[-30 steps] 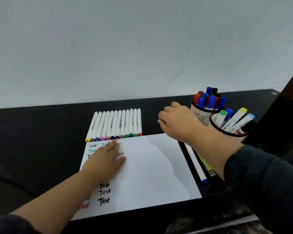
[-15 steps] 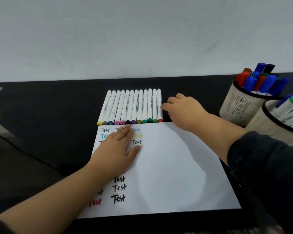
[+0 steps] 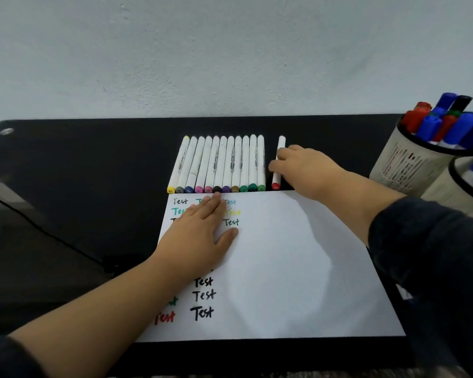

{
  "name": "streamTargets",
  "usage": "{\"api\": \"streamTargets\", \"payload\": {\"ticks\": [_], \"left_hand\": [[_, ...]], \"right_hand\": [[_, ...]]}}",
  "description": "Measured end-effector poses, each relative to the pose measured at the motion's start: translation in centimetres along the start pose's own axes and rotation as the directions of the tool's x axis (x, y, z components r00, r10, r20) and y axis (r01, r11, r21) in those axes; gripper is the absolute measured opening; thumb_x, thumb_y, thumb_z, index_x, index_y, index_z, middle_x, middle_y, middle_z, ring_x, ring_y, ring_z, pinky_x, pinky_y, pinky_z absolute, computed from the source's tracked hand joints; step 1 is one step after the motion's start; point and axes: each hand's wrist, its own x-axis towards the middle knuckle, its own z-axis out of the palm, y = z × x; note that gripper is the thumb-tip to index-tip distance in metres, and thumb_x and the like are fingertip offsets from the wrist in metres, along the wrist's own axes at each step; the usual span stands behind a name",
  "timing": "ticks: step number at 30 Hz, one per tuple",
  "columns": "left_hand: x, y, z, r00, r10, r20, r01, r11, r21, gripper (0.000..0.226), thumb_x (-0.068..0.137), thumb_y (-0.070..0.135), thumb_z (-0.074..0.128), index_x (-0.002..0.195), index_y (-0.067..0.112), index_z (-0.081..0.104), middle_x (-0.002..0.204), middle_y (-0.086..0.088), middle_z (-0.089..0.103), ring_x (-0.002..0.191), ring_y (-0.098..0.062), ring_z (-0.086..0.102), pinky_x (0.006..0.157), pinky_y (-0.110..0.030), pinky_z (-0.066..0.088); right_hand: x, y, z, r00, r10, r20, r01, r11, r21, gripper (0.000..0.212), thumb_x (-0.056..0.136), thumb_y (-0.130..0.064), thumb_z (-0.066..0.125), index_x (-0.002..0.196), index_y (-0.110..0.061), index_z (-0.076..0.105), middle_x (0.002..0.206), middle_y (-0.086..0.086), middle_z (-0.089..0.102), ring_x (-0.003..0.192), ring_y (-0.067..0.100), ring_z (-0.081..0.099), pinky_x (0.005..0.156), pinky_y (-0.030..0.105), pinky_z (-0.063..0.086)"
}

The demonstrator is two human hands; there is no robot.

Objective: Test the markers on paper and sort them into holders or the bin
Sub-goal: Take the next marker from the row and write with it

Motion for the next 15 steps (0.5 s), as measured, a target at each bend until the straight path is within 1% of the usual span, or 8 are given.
{"api": "streamTargets", "payload": {"ticks": [4,6,8,10,11,12,13,15], "left_hand": [[-0.1,0.1,-0.1,1.0,-0.006,0.017,0.006,1.0,0.003,0.064,0.098,0.05,0.026,0.151,0.022,0.005,0.157,0.011,-0.005,0.143,-0.003,-0.006,0.103,-0.014,-0.012],[-0.1,0.0,-0.1,0.999,-0.008,0.032,0.008,1.0,0.012,0.064,0.098,0.05,0.026,0.151,0.021,0.005,0.157,0.01,-0.005,0.143,-0.004,-0.006,0.104,-0.015,-0.012],[-0.2,0.0,-0.2,0.999,-0.009,0.045,0.008,1.0,0.019,0.064,0.098,0.05,0.026,0.151,0.02,0.005,0.158,0.009,-0.005,0.144,-0.005,-0.005,0.105,-0.016,-0.011],[-0.2,0.1,-0.2,0.998,-0.014,0.062,0.012,1.0,0.026,0.065,0.098,0.05,0.025,0.151,0.018,0.005,0.158,0.007,-0.005,0.144,-0.007,-0.005,0.108,-0.018,-0.009],[-0.2,0.2,-0.2,0.997,-0.016,0.073,0.014,0.999,0.032,0.065,0.098,0.05,0.025,0.151,0.018,0.005,0.158,0.006,-0.005,0.144,-0.008,-0.005,0.11,-0.019,-0.008],[-0.2,0.3,-0.3,0.996,-0.018,0.083,0.014,0.999,0.045,0.065,0.098,0.049,0.024,0.151,0.017,0.004,0.158,0.005,-0.006,0.144,-0.008,-0.005,0.112,-0.021,-0.007],[-0.2,0.3,-0.4,0.995,-0.021,0.095,0.015,0.998,0.064,0.065,0.098,0.049,0.023,0.151,0.016,0.004,0.158,0.004,-0.006,0.144,-0.009,-0.005,0.113,-0.022,-0.006],[-0.3,0.6,-0.9,0.993,-0.027,0.113,0.015,0.995,0.102,0.066,0.099,0.049,0.023,0.151,0.015,0.003,0.158,0.003,-0.005,0.145,-0.011,-0.003,0.114,-0.024,-0.004]], "right_hand": [[-0.9,0.3,-0.1,0.988,0.102,-0.112,-0.094,0.993,0.072,0.04,0.094,-0.009,0.05,0.132,-0.013,0.041,0.124,0.008,0.048,0.107,0.024,0.047,0.074,0.03,0.04],[-1.8,0.1,-0.5,0.957,0.208,-0.204,-0.167,0.965,0.203,0.036,0.096,-0.013,0.05,0.131,-0.009,0.043,0.121,0.01,0.052,0.105,0.025,0.049,0.076,0.032,0.041],[-2.9,-0.4,-0.9,0.898,0.341,-0.278,-0.212,0.889,0.406,0.03,0.095,-0.015,0.052,0.124,-0.008,0.049,0.11,0.011,0.057,0.094,0.023,0.051,0.073,0.032,0.044],[-4.0,-1.3,-1.7,0.834,0.471,-0.287,-0.211,0.753,0.623,0.017,0.092,-0.016,0.056,0.109,-0.012,0.052,0.094,0.008,0.059,0.079,0.02,0.052,0.067,0.033,0.045],[-4.6,-1.7,-2.0,0.806,0.532,-0.26,-0.197,0.654,0.731,0.011,0.091,-0.015,0.057,0.1,-0.017,0.051,0.086,0.007,0.058,0.072,0.019,0.053,0.064,0.032,0.046],[-5.1,-2.2,-2.5,0.779,0.586,-0.223,-0.173,0.542,0.822,0.012,0.09,-0.014,0.058,0.092,-0.022,0.049,0.08,0.005,0.058,0.067,0.016,0.053,0.061,0.028,0.046],[-5.6,-2.7,-2.8,0.755,0.629,-0.184,-0.145,0.435,0.889,0.018,0.089,-0.012,0.058,0.086,-0.026,0.047,0.075,0.002,0.056,0.062,0.012,0.051,0.057,0.022,0.044],[-6.6,-3.7,-3.4,0.72,0.682,-0.128,-0.091,0.275,0.957,0.024,0.087,-0.009,0.058,0.08,-0.028,0.045,0.072,-0.003,0.054,0.06,0.006,0.048,0.053,0.017,0.042]]}}
